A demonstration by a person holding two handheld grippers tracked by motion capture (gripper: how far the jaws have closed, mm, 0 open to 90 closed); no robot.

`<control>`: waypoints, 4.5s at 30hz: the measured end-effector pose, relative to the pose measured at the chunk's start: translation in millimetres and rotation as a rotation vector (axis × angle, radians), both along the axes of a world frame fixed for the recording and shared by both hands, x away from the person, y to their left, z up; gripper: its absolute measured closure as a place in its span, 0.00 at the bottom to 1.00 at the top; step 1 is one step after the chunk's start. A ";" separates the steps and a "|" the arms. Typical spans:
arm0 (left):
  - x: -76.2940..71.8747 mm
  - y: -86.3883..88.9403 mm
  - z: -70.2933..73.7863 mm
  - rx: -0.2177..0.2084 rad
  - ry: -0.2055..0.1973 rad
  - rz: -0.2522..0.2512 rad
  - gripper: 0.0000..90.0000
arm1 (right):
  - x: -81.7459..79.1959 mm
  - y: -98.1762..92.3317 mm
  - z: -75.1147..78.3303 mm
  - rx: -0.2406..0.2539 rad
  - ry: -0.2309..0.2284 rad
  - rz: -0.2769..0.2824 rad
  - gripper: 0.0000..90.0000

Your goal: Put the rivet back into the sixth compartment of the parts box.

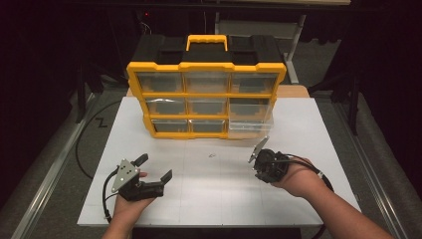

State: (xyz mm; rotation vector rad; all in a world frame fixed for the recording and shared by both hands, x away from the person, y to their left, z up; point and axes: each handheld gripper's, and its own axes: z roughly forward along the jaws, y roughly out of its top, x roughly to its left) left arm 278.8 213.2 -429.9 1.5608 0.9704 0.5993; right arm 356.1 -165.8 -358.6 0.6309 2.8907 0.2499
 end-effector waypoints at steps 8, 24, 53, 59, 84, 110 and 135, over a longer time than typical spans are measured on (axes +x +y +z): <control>-0.2 0.3 0.2 0.003 0.000 0.000 0.00 | 1.2 0.5 11.3 -0.004 -0.011 0.001 0.94; -0.4 0.4 0.3 0.002 -0.001 0.000 0.00 | 2.1 1.9 31.8 -0.005 -0.031 0.011 0.94; -0.9 1.7 0.8 -0.006 -0.003 0.003 0.00 | 6.1 6.7 76.2 -0.005 -0.046 0.021 0.94; -1.0 1.8 0.8 -0.007 -0.004 0.003 0.00 | 7.4 8.8 86.3 -0.009 -0.051 0.028 0.94; -1.0 1.9 0.8 -0.010 -0.003 0.001 0.00 | 18.5 18.3 128.5 -0.005 -0.080 0.039 0.94; -1.0 2.7 0.9 -0.017 -0.003 0.000 0.00 | 47.0 31.2 156.9 -0.013 -0.096 0.022 0.94; -1.0 3.5 1.4 -0.021 -0.006 -0.002 0.00 | 80.8 54.0 151.3 -0.025 -0.100 0.025 0.93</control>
